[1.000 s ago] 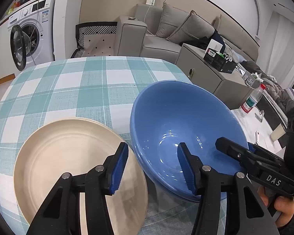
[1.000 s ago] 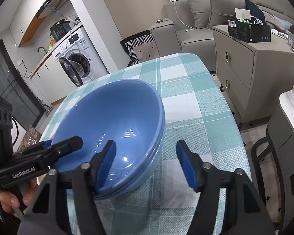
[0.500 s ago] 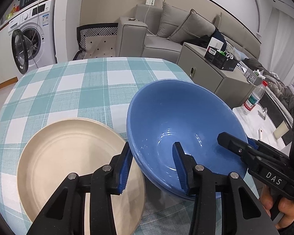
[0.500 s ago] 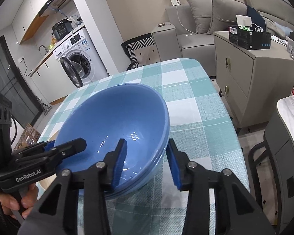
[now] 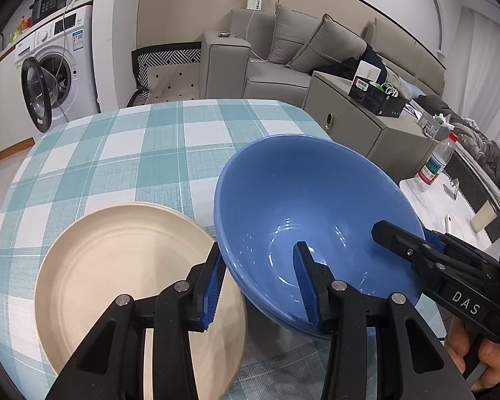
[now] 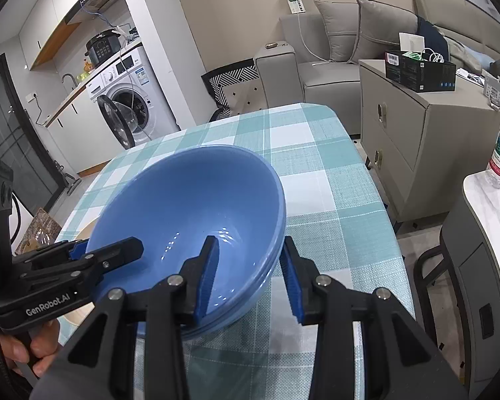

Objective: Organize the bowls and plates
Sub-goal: 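Lift the bowl stack with both grippers and carry it over the cream plates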

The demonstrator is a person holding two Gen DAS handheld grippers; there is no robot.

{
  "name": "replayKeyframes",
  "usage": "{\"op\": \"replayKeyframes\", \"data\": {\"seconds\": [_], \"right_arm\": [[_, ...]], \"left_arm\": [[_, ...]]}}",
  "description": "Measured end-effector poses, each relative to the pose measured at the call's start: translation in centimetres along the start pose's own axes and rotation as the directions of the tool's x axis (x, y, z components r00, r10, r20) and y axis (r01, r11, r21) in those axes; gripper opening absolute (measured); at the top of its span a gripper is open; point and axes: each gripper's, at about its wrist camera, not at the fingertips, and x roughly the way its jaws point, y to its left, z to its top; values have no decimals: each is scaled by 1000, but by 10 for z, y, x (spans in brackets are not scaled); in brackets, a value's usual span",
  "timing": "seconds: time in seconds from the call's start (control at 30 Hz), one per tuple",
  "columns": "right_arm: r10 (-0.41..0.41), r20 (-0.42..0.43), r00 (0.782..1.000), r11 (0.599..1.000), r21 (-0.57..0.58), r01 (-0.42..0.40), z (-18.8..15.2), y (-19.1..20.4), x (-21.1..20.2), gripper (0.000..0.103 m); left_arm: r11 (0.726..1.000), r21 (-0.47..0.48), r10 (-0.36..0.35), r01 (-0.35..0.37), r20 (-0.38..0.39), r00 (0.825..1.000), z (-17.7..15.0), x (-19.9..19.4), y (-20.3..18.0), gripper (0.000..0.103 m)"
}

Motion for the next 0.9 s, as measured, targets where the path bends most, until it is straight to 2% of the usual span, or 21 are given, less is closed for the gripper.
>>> {"op": "replayKeyframes", "data": {"seconds": [0.33, 0.9], "right_arm": [[-10, 3, 1000, 1000, -10, 10, 0, 2, -1, 38], [-22, 53, 998, 1000, -21, 23, 5, 8, -23, 38]], "left_arm": [[1000, 7, 13, -13, 12, 1000, 0, -5, -5, 42], [1000, 19, 13, -14, 57, 998, 3, -25, -13, 42]]}}
